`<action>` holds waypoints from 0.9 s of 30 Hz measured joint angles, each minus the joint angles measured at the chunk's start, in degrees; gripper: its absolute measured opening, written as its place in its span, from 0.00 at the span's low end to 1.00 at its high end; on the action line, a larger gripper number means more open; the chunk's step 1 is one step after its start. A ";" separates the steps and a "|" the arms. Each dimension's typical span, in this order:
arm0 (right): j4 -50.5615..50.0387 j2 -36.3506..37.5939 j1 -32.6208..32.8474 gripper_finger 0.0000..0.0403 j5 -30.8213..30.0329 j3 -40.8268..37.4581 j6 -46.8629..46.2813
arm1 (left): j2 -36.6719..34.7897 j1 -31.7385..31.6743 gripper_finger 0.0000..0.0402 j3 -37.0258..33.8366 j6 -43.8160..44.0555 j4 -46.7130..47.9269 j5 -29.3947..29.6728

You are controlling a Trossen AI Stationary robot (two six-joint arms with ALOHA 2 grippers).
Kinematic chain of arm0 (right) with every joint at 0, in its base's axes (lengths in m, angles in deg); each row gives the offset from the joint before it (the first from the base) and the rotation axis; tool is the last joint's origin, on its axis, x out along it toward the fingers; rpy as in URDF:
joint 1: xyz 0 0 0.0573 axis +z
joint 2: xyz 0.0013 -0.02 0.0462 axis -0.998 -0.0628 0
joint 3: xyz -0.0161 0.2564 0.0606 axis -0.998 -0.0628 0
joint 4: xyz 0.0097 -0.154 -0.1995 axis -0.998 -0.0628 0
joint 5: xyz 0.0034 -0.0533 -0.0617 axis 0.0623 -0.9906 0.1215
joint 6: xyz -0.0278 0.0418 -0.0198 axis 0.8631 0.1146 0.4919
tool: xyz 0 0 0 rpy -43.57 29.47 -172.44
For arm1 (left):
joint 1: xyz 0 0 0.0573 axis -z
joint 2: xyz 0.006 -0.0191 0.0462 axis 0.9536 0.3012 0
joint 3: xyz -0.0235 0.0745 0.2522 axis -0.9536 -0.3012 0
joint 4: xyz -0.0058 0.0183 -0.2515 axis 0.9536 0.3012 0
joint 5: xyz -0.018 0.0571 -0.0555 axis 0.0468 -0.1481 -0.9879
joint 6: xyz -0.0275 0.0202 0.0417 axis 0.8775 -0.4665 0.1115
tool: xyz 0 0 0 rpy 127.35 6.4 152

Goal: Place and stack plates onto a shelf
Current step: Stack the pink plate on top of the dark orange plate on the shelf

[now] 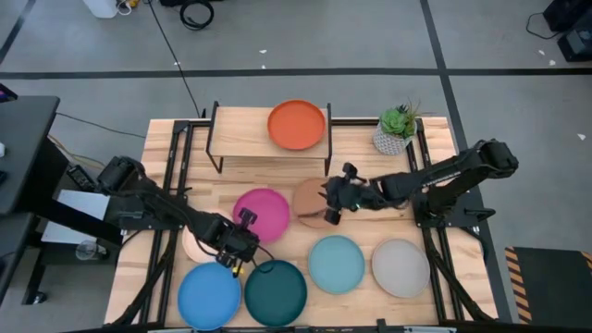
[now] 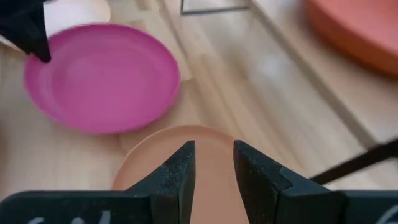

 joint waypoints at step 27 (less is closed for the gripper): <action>13.49 3.16 13.66 0.29 -18.42 -18.66 -15.62 | -6.19 -28.69 0.04 32.42 -27.57 11.59 -8.31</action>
